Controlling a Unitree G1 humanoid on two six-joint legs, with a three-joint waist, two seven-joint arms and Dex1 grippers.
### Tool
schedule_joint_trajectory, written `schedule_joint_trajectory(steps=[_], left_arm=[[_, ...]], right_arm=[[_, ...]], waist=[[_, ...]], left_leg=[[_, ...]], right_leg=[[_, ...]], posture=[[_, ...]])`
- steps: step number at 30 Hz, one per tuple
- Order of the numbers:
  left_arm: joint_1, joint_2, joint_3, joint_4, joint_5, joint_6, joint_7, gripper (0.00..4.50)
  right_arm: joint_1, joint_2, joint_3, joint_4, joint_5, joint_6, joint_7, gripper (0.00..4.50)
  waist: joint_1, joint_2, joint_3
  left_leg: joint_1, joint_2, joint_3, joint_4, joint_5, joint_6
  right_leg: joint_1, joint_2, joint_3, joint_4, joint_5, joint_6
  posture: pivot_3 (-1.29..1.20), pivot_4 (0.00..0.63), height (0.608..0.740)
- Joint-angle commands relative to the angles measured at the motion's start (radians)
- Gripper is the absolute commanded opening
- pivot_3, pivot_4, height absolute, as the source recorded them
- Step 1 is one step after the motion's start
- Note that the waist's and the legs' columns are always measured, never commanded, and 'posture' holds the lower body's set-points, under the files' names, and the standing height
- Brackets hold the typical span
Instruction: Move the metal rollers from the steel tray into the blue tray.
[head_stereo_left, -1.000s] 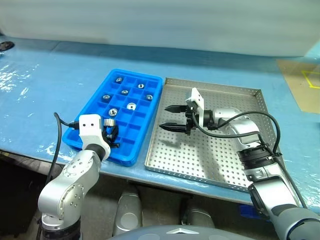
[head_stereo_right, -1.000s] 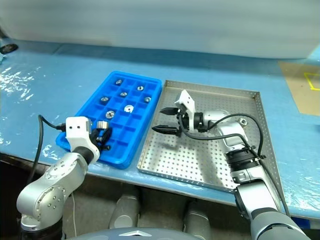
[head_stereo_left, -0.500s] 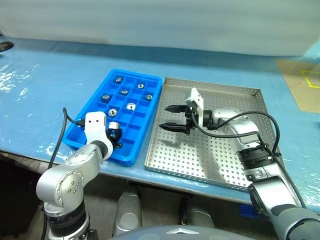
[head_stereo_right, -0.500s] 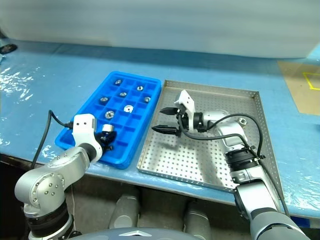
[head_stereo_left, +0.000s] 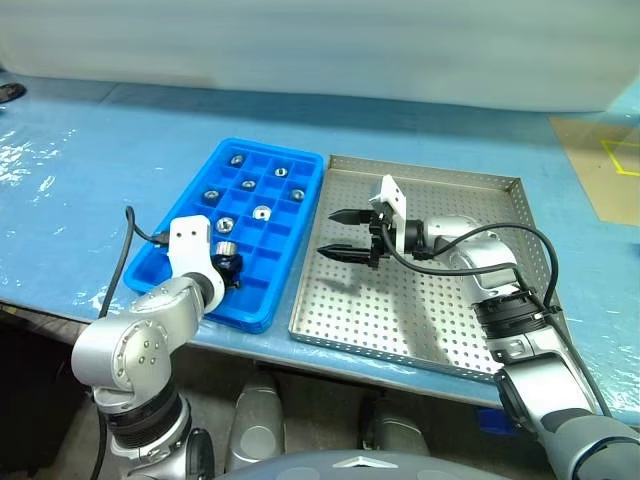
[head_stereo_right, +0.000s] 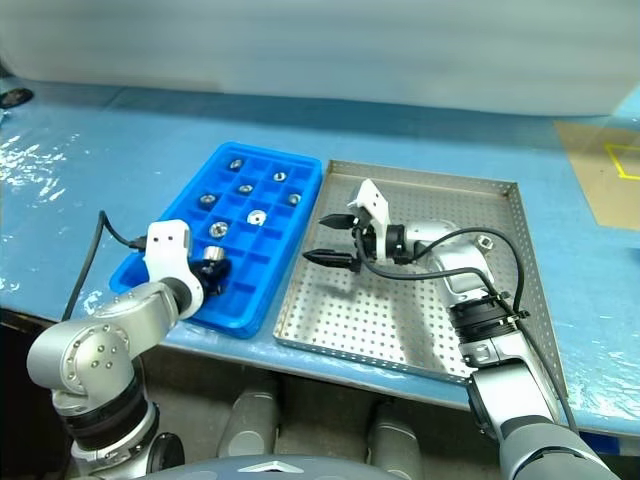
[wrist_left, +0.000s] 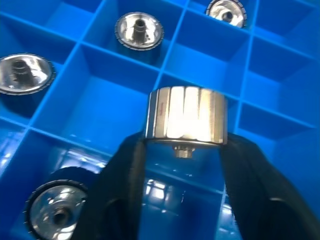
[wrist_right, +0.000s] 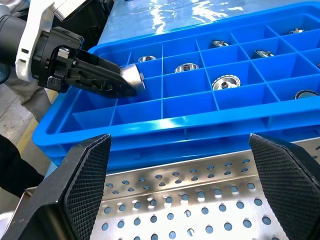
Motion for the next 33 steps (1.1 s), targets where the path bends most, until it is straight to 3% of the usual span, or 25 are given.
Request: schedule_joint_trajectory(steps=[1,3,6,9,14,18,24,33], left_arm=[[-0.010,0.003,0.016,-0.005,0.015,0.005,-0.012,3.85],[-0.014,0.003,0.016,-0.006,0.019,0.005,-0.017,4.49],[-0.051,-0.010,0.032,-0.023,0.020,0.002,-0.048,4.49],[-0.042,0.031,-0.038,-0.042,0.021,-0.085,-0.084,4.49],[-0.016,0.113,-0.182,-0.041,0.049,-0.386,-0.188,4.49],[-0.011,0.139,-0.243,0.016,0.013,-0.527,-0.304,4.49],[-0.025,0.217,-0.407,0.206,0.053,-0.835,-0.546,4.49],[-0.110,0.208,-0.525,0.555,0.086,-1.237,-0.868,4.49]], right_arm=[[0.002,0.001,-0.019,-0.051,0.014,-0.010,-0.002,4.50],[0.004,0.000,-0.020,-0.054,0.015,-0.010,-0.004,4.50],[0.008,-0.002,-0.025,-0.058,0.018,-0.005,-0.008,4.50],[0.013,-0.006,-0.035,-0.065,0.022,0.003,-0.015,4.50],[0.040,-0.017,-0.072,-0.099,0.035,0.028,-0.052,4.50],[0.086,-0.032,-0.115,-0.166,0.064,0.075,-0.094,4.50],[0.199,-0.051,-0.242,-0.330,0.152,0.214,-0.220,4.50],[0.397,-0.118,-0.372,-0.543,0.182,0.343,-0.401,4.50]], waist=[[-0.001,0.000,0.000],[-0.002,0.000,0.000],[-0.002,0.000,0.000],[-0.001,0.000,0.000],[0.001,0.000,0.000],[-0.003,0.000,0.000],[-0.034,0.000,0.000],[-0.116,0.001,0.000]], left_leg=[[0.000,0.000,0.000,0.000,0.000,0.000],[0.000,0.000,0.000,0.000,0.000,0.000],[0.001,0.001,0.000,-0.001,0.000,0.000],[0.000,0.000,0.000,-0.001,0.000,0.000],[-0.003,0.000,-0.001,-0.001,0.000,0.001],[-0.005,-0.001,-0.001,-0.001,0.001,0.000],[-0.004,-0.001,0.000,-0.002,0.001,-0.001],[0.003,-0.002,0.004,-0.005,0.002,-0.002]], right_leg=[[0.000,0.000,0.000,0.000,0.000,0.000],[0.000,0.000,0.000,0.000,0.000,0.000],[0.000,0.000,0.000,0.000,0.000,-0.001],[0.000,0.000,0.000,0.000,0.000,-0.001],[-0.001,0.000,0.000,-0.004,0.001,-0.001],[-0.001,0.000,0.000,-0.006,0.001,-0.001],[-0.001,0.001,0.001,-0.007,0.001,0.000],[0.002,0.001,0.003,-0.007,0.002,0.002]], posture=[[0.34,0.150,0.740],[0.34,0.150,0.740],[0.33,0.150,0.740],[0.32,0.150,0.740],[0.28,0.150,0.740],[0.20,0.150,0.740],[0.05,0.150,0.740],[-0.17,0.150,0.740]])
